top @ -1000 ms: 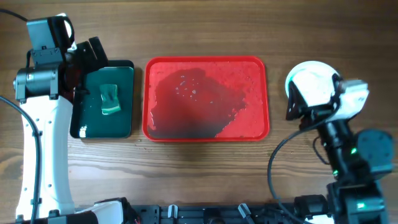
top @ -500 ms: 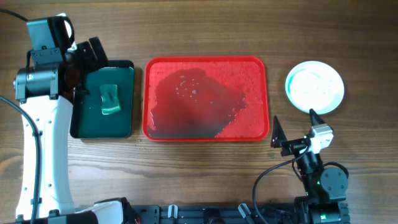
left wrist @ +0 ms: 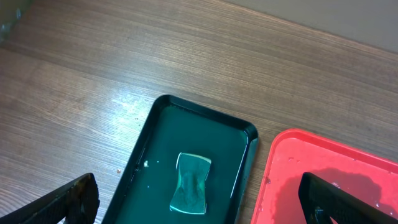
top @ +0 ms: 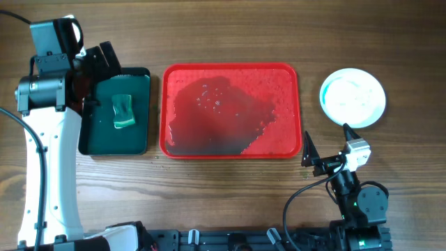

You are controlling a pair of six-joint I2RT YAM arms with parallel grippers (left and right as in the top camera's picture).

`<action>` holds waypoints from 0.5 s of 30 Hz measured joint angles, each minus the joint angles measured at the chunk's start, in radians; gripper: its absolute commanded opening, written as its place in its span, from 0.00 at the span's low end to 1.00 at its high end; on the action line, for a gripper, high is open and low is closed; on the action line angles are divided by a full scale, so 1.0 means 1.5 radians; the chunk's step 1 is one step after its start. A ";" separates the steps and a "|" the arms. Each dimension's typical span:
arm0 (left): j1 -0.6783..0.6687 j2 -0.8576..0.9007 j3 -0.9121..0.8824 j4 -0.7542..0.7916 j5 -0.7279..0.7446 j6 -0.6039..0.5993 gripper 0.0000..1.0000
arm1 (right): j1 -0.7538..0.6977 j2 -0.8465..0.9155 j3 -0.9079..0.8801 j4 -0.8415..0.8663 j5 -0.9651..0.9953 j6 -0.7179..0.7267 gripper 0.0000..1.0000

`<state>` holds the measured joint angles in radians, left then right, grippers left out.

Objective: Clean dirty plates on tray and stack at the side

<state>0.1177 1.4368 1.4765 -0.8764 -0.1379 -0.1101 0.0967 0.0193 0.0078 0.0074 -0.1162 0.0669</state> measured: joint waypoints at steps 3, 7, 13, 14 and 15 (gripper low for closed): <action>0.000 0.000 0.000 0.000 0.000 0.000 1.00 | 0.000 0.000 0.000 0.000 0.000 0.000 1.00; 0.000 -0.001 0.000 -0.001 0.000 0.000 1.00 | 0.000 0.000 0.000 0.000 0.000 0.000 1.00; -0.018 -0.061 -0.004 -0.017 0.000 0.000 1.00 | 0.000 0.000 0.000 0.000 0.000 0.000 1.00; -0.023 -0.087 -0.010 -0.015 0.001 0.000 1.00 | 0.000 0.000 0.000 0.000 0.000 0.000 1.00; -0.026 -0.112 -0.021 -0.006 0.003 -0.002 1.00 | 0.000 0.000 0.000 0.000 0.000 0.001 1.00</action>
<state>0.0780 1.2682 1.4448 -0.8860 -0.1333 -0.1131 0.0967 0.0193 0.0078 0.0074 -0.1158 0.0677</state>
